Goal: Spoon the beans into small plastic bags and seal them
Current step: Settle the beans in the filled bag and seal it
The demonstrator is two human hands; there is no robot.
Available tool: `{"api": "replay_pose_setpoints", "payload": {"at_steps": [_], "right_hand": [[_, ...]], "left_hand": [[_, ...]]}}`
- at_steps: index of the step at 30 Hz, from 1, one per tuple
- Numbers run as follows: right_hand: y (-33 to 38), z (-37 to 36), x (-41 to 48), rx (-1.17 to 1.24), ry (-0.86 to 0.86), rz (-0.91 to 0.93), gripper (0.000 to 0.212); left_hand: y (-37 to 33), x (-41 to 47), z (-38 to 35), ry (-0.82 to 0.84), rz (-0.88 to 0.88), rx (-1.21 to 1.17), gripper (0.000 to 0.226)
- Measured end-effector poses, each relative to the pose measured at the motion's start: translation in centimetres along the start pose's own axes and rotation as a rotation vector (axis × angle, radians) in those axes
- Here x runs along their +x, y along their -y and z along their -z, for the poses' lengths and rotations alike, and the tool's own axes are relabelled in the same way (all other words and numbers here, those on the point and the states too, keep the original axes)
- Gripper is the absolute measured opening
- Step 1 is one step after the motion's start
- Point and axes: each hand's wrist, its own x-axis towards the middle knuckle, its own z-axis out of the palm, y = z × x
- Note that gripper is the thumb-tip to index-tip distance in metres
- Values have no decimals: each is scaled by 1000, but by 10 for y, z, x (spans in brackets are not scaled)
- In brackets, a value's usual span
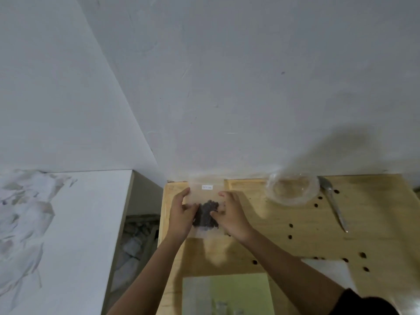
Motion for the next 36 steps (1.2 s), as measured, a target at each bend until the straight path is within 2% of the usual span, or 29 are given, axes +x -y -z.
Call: {"api": "replay_pose_setpoints", "payload": {"at_steps": [5, 9, 12, 16, 21, 24, 29, 33, 36], "right_hand": [[-12, -21, 4, -201, 181, 24, 79], [-14, -27, 5, -330, 194, 71, 75], [-11, -24, 4, -330, 183, 86, 70], [-8, -4, -3, -226, 102, 60, 58], [-19, 43, -24, -172, -111, 78, 43], [-40, 75, -53, -133, -230, -8, 38], [-102, 116, -119, -73, -417, -208, 34], [-147, 129, -179, -51, -447, -391, 36], [-171, 125, -215, -68, -391, -483, 39]], "left_hand": [[16, 8, 4, 75, 10, 177, 55], [24, 13, 9, 161, -20, 414, 59], [21, 13, 10, 205, -48, 498, 55], [4, 8, 10, 166, -87, 523, 52], [-25, -5, -6, 176, -220, 560, 45], [-39, -23, -32, 228, -303, 552, 44], [-41, -73, -87, 415, -393, 557, 43], [-25, -120, -126, 602, -328, 566, 47], [-10, -152, -148, 744, -251, 586, 54]]}}
